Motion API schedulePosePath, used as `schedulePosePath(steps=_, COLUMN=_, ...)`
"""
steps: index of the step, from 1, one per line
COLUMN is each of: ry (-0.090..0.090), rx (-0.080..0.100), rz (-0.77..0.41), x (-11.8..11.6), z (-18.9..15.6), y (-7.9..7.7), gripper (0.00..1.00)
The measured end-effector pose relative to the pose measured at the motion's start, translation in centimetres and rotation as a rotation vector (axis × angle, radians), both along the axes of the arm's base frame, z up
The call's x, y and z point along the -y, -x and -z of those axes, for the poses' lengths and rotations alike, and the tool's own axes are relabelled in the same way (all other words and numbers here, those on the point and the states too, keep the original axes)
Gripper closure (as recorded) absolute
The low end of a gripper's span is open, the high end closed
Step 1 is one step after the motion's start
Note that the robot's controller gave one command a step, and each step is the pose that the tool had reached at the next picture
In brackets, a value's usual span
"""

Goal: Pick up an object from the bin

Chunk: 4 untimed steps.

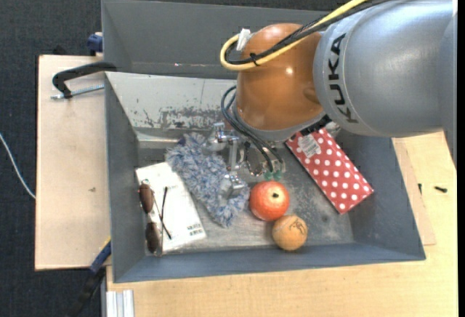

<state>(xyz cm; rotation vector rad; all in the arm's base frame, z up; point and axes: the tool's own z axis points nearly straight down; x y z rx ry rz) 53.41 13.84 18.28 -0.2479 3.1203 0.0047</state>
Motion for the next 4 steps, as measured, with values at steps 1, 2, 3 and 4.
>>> schedulePosePath(steps=1, ry=0.001, rx=-0.007, rz=0.0, x=0.0, z=0.4, y=0.1, gripper=0.0)
schedulePosePath(steps=2, ry=0.002, rx=-0.004, rz=-0.088, x=0.0, z=3.0, y=-0.2, gripper=0.0)
schedulePosePath(steps=3, ry=0.005, rx=-0.007, rz=-0.316, x=-1.0, z=7.6, y=0.3, gripper=0.0)
schedulePosePath(steps=4, ry=0.004, rx=-0.011, rz=-0.431, x=-0.8, z=9.9, y=-0.1, gripper=0.0)
